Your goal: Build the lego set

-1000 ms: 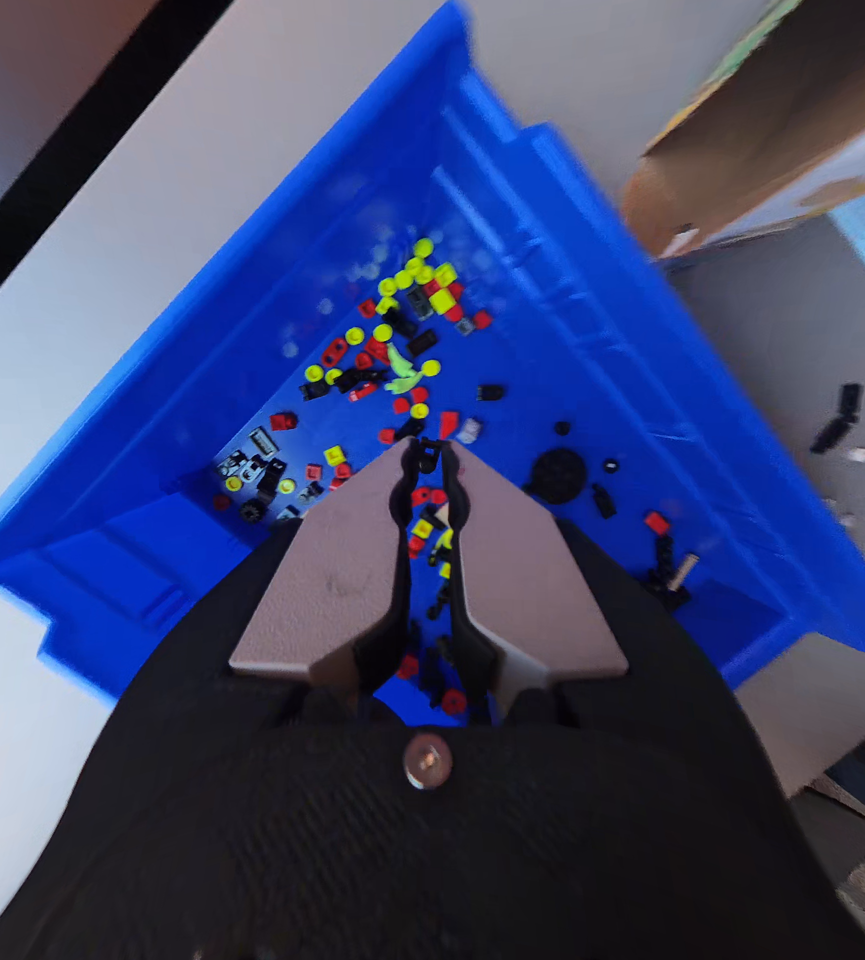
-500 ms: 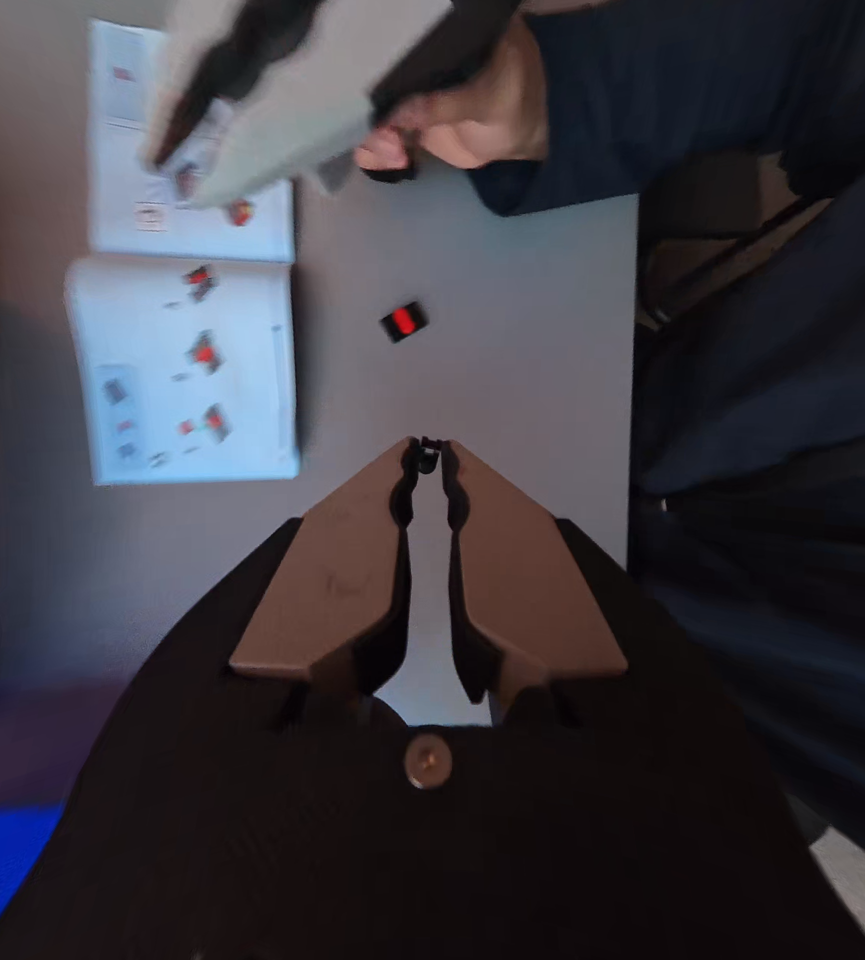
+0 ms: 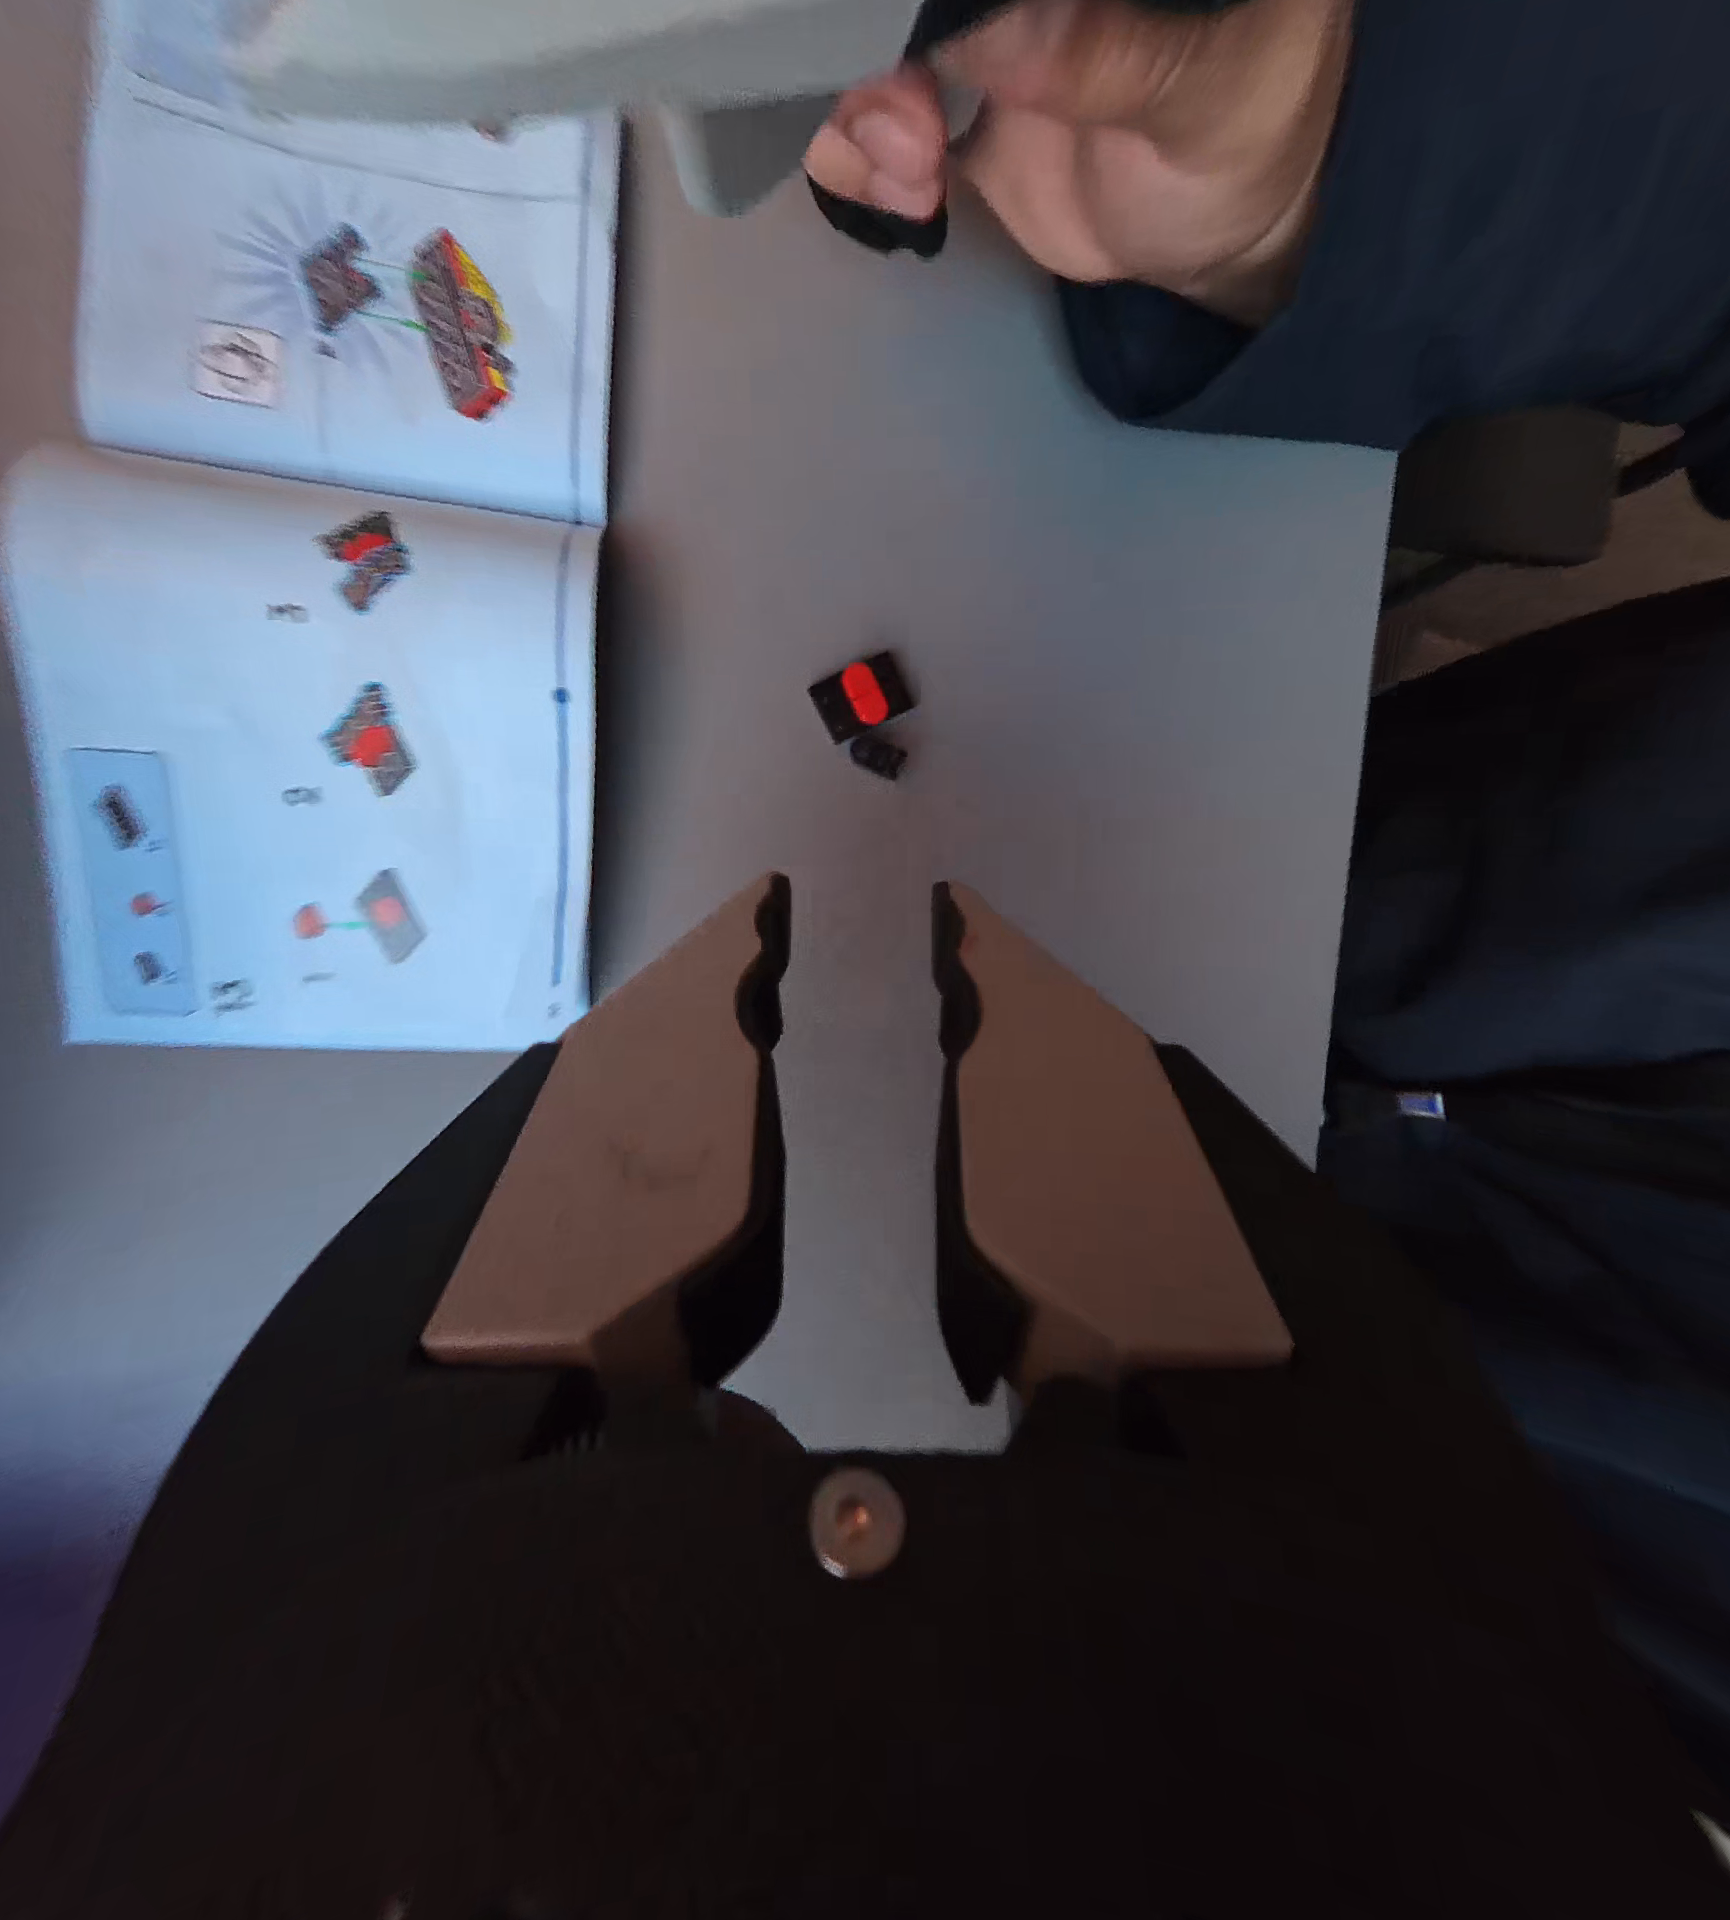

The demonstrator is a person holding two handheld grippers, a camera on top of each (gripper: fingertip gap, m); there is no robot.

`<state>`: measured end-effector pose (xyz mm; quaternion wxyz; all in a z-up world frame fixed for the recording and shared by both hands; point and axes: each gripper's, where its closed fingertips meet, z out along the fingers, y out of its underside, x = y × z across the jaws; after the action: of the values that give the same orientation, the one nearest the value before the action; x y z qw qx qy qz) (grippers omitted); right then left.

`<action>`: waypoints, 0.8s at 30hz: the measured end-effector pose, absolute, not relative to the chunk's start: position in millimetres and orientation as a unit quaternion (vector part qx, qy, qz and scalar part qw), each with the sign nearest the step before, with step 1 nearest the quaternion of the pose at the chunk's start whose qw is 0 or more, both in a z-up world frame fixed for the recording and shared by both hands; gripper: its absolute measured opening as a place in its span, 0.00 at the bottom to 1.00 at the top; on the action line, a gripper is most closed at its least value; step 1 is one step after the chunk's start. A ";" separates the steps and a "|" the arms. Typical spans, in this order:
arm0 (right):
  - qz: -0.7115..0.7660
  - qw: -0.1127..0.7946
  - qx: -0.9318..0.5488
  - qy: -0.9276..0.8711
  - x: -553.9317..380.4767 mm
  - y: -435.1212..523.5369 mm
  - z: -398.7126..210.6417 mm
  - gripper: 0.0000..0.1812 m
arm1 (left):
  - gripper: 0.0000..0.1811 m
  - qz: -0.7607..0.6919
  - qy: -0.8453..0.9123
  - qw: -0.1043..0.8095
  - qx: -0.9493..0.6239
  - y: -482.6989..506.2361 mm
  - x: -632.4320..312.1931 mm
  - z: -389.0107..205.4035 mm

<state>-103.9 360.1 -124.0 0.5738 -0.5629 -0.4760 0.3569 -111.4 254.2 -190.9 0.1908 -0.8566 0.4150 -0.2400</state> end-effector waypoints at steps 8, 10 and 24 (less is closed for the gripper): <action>0.367 0.573 -0.577 -0.452 -95.5 370.0 -119.5 0.04 | 0.19 -0.200 0.335 0.333 -0.858 278.6 -218.1 -90.9; 0.363 0.571 -0.580 -0.453 -96.1 371.4 -122.4 0.05 | 0.18 -0.163 0.301 0.354 -0.870 288.7 -261.0 -81.0; 0.355 0.543 -0.604 -0.462 -103.8 379.1 -147.6 0.08 | 0.13 -0.016 0.232 0.268 -0.935 347.4 -437.0 -140.4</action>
<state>-103.8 379.1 -147.6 0.5433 -0.6041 -0.4624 0.3550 -437.0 347.4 -140.4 0.2683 -0.9348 0.2321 -0.0158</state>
